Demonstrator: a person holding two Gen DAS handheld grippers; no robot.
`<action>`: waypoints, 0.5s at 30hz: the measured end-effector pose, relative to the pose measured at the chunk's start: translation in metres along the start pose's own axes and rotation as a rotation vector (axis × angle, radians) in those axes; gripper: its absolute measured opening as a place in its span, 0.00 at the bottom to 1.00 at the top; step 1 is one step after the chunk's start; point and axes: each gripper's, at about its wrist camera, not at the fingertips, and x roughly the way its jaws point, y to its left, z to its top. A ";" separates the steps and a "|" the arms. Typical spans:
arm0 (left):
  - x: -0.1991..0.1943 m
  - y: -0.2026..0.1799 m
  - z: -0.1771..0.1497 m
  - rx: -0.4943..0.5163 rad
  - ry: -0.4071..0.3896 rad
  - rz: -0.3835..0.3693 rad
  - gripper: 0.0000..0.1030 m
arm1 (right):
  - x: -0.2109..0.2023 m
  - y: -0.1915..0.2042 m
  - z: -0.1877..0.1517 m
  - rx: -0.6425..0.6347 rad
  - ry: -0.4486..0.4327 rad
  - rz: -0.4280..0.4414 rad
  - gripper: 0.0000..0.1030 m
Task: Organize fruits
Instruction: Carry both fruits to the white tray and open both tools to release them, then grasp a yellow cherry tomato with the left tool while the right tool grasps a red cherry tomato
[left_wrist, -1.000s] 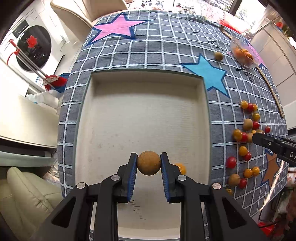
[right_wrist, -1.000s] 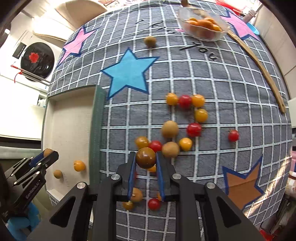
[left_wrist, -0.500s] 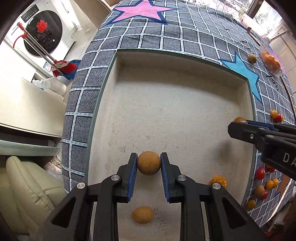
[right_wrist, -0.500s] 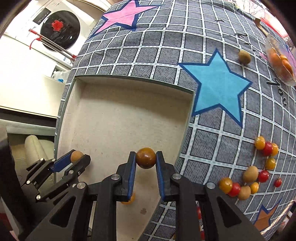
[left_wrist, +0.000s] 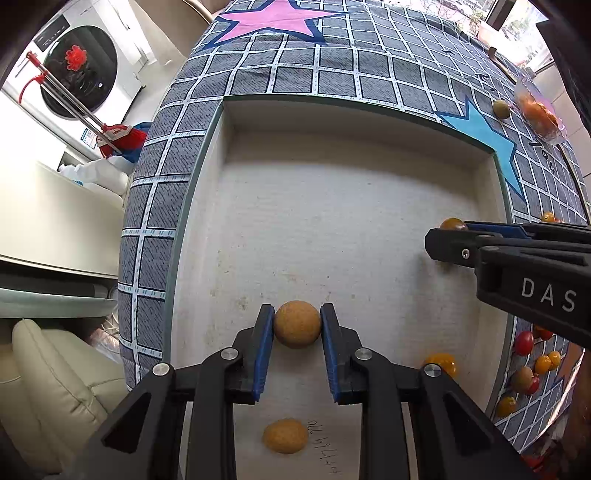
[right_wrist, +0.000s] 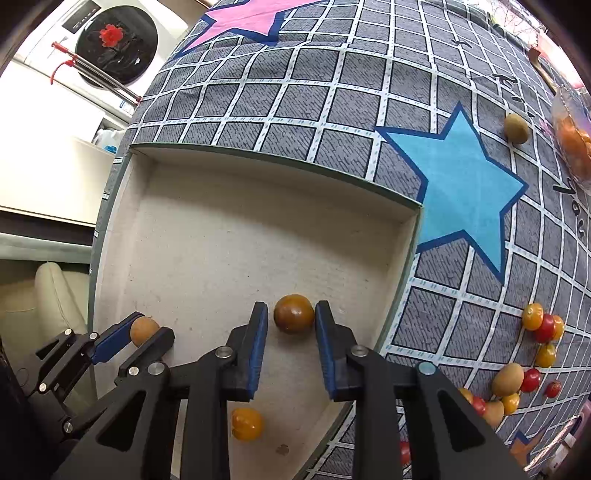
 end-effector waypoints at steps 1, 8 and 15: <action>0.000 0.000 0.000 0.002 0.001 0.007 0.64 | -0.001 0.000 0.000 0.002 0.000 0.001 0.44; -0.010 -0.001 -0.005 0.010 -0.014 0.041 0.76 | -0.009 -0.001 0.000 0.007 -0.019 0.029 0.58; -0.025 -0.009 -0.015 0.034 -0.008 0.054 0.76 | -0.042 -0.009 -0.004 0.046 -0.086 0.071 0.80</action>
